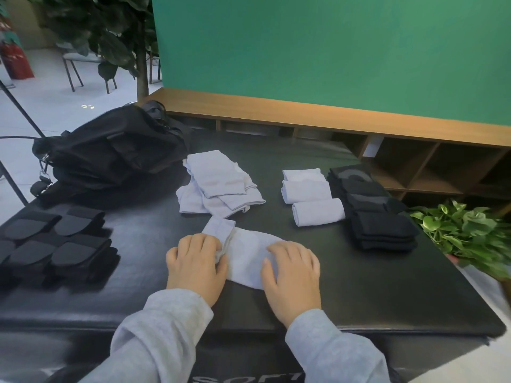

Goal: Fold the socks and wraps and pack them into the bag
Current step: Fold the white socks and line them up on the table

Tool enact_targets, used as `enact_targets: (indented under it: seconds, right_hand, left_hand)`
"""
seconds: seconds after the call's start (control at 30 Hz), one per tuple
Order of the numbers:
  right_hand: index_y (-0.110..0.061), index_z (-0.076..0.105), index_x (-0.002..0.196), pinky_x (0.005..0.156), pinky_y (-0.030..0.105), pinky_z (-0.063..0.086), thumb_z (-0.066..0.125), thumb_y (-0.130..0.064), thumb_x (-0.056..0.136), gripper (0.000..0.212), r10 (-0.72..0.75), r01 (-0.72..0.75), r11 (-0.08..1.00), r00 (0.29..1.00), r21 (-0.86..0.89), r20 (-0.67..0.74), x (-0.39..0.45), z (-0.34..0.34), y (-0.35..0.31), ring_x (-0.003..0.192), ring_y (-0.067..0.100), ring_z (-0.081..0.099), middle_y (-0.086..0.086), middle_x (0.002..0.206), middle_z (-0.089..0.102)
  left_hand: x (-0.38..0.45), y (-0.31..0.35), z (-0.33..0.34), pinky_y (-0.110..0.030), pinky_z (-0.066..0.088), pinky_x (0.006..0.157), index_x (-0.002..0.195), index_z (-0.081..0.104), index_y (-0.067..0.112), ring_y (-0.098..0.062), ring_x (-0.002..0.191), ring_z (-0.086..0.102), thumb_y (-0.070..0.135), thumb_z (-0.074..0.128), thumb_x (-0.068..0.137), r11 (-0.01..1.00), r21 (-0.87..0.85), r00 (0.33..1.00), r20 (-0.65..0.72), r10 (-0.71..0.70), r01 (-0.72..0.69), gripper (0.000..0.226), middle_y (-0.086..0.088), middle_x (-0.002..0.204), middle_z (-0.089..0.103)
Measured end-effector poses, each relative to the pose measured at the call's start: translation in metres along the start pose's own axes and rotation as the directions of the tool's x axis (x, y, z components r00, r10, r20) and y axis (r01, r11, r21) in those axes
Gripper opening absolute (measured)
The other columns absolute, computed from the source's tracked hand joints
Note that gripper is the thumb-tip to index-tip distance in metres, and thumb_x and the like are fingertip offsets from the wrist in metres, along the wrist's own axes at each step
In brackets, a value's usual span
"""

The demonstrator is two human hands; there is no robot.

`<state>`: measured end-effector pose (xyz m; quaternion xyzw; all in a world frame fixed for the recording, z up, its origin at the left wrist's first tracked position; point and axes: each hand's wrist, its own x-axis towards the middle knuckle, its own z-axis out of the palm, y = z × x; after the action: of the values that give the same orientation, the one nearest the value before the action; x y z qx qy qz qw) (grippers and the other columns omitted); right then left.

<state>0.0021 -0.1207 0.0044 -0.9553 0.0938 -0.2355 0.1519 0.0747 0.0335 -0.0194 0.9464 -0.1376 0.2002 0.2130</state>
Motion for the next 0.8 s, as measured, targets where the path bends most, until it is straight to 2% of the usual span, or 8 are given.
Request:
enact_targets:
  seconds: [0.1, 0.17, 0.27, 0.4, 0.5, 0.6, 0.73, 0.8]
  right_hand:
    - [-0.033, 0.053, 0.117, 0.106, 0.031, 0.020, 0.000, -0.054, 0.074, 0.071, 0.095, -0.071, 0.989, 0.977, -0.130, 0.190, -0.004, -0.004, 0.002, 0.117, 0.010, 0.039, -0.017, 0.120, 0.049]
    - [-0.034, 0.054, 0.115, 0.098, 0.032, 0.028, 0.001, -0.055, 0.075, 0.070, 0.117, -0.090, 0.983, 0.979, -0.157, 0.169, -0.010, -0.008, 0.001, 0.112, 0.013, 0.041, -0.016, 0.117, 0.051]
    - [-0.033, 0.056, 0.112, 0.090, 0.033, 0.030, 0.005, -0.055, 0.077, 0.065, 0.122, -0.092, 0.976, 0.982, -0.197, 0.146, -0.024, -0.012, 0.000, 0.102, 0.015, 0.044, -0.013, 0.110, 0.053]
    - [-0.033, 0.057, 0.117, 0.088, 0.031, 0.024, 0.003, -0.056, 0.072, 0.075, 0.140, -0.108, 0.980, 0.972, -0.169, 0.188, -0.040, -0.022, -0.003, 0.101, 0.015, 0.042, -0.011, 0.109, 0.052]
    - [-0.030, 0.060, 0.114, 0.089, 0.031, 0.023, 0.011, -0.052, 0.075, 0.067, 0.148, -0.114, 0.979, 0.967, -0.167, 0.206, -0.043, -0.029, -0.009, 0.102, 0.015, 0.042, -0.009, 0.107, 0.053]
    - [-0.031, 0.058, 0.116, 0.093, 0.029, 0.018, 0.017, -0.049, 0.077, 0.059, 0.139, -0.100, 0.983, 0.952, -0.152, 0.273, -0.045, -0.031, -0.013, 0.107, 0.014, 0.038, -0.010, 0.112, 0.052]
    - [-0.033, 0.057, 0.120, 0.088, 0.022, 0.014, 0.006, -0.064, 0.065, 0.081, 0.026, -0.022, 1.000, 0.954, -0.016, 0.299, -0.051, -0.032, -0.010, 0.108, 0.009, 0.035, -0.016, 0.111, 0.049]
    - [-0.033, 0.057, 0.120, 0.088, 0.019, 0.012, 0.013, -0.072, 0.064, 0.081, -0.051, 0.029, 0.996, 0.955, 0.079, 0.292, -0.055, -0.033, -0.005, 0.108, 0.006, 0.031, -0.020, 0.110, 0.044]
  left_hand:
    - [-0.001, 0.002, -0.002, -0.033, 0.028, 0.073, 0.077, 0.059, 0.024, -0.025, 0.086, 0.052, 0.021, 0.074, 0.071, 0.998, -0.007, 0.998, -0.022, 0.062, -0.062, 0.016, 0.006, 0.085, 0.057]
    - [-0.004, 0.002, -0.003, -0.032, 0.029, 0.074, 0.075, 0.060, 0.027, -0.022, 0.082, 0.053, 0.029, 0.062, 0.075, 0.992, -0.030, 0.991, -0.041, 0.125, -0.126, 0.003, 0.009, 0.082, 0.055]
    - [-0.013, 0.002, -0.008, -0.027, 0.022, 0.079, 0.080, 0.059, 0.034, -0.010, 0.090, 0.044, 0.047, 0.042, 0.078, 0.975, -0.064, 0.976, 0.008, 0.216, -0.215, 0.021, 0.017, 0.086, 0.053]
    - [-0.033, 0.003, -0.017, -0.026, 0.021, 0.090, 0.097, 0.056, 0.041, -0.001, 0.105, 0.041, 0.054, 0.047, 0.075, 0.922, -0.155, 0.927, 0.066, 0.369, -0.356, 0.027, 0.020, 0.107, 0.055]
    - [-0.052, 0.002, -0.022, -0.027, 0.025, 0.093, 0.108, 0.048, 0.044, -0.001, 0.111, 0.042, 0.059, 0.051, 0.070, 0.873, -0.239, 0.884, 0.095, 0.458, -0.426, 0.041, 0.019, 0.118, 0.053]
    - [-0.059, -0.001, -0.025, -0.025, 0.027, 0.091, 0.111, 0.047, 0.044, 0.001, 0.110, 0.043, 0.061, 0.051, 0.067, 0.863, -0.222, 0.867, 0.117, 0.485, -0.453, 0.047, 0.022, 0.115, 0.054]
    - [-0.065, -0.006, -0.025, -0.024, 0.028, 0.090, 0.101, 0.048, 0.044, 0.002, 0.106, 0.047, 0.055, 0.050, 0.069, 0.884, -0.240, 0.899, 0.083, 0.429, -0.400, 0.034, 0.020, 0.108, 0.060]
    - [-0.068, -0.006, -0.025, -0.023, 0.028, 0.090, 0.098, 0.050, 0.043, 0.003, 0.105, 0.048, 0.051, 0.048, 0.074, 0.893, -0.268, 0.920, 0.053, 0.389, -0.362, 0.026, 0.020, 0.106, 0.063]
